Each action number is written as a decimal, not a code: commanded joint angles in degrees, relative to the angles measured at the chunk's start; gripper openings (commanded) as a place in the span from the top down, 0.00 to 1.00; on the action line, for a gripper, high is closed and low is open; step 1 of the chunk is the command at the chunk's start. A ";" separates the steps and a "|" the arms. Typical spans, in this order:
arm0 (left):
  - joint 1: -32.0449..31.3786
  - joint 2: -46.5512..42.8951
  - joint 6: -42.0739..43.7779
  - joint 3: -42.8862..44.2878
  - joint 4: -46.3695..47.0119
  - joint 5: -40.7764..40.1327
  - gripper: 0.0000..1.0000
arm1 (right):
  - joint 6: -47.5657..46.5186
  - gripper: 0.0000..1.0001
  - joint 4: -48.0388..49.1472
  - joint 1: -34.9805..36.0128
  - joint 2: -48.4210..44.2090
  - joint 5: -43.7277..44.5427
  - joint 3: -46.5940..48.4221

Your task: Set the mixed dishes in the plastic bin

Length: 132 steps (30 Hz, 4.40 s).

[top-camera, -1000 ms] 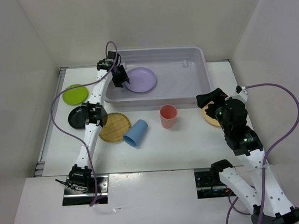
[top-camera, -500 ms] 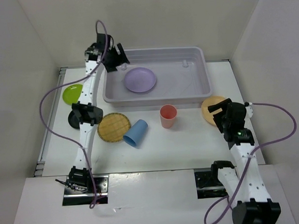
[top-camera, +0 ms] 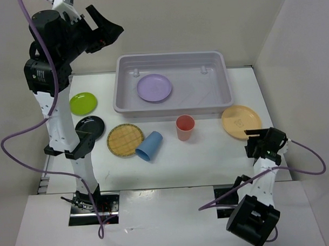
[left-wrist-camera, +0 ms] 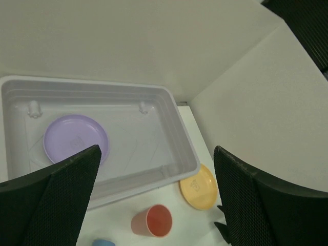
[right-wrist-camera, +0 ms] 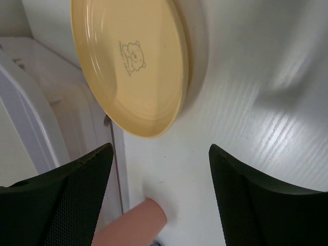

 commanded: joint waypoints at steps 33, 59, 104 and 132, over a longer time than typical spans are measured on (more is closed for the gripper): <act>-1.72 -5.45 1.38 -0.29 -5.85 0.79 0.01 | 4.88 0.67 33.30 0.68 36.09 -0.63 -2.75; -1.72 -4.92 1.38 -0.29 -5.85 5.18 0.01 | 4.79 1.00 -5.53 0.68 -8.17 6.57 -0.46; -7.61 -49.49 0.14 -60.25 15.52 -5.98 0.01 | -7.86 1.00 10.37 52.00 74.39 1.57 76.16; -7.61 -54.57 -0.90 -80.15 16.74 -6.58 0.01 | -12.87 0.65 -2.20 52.00 98.24 -1.69 101.14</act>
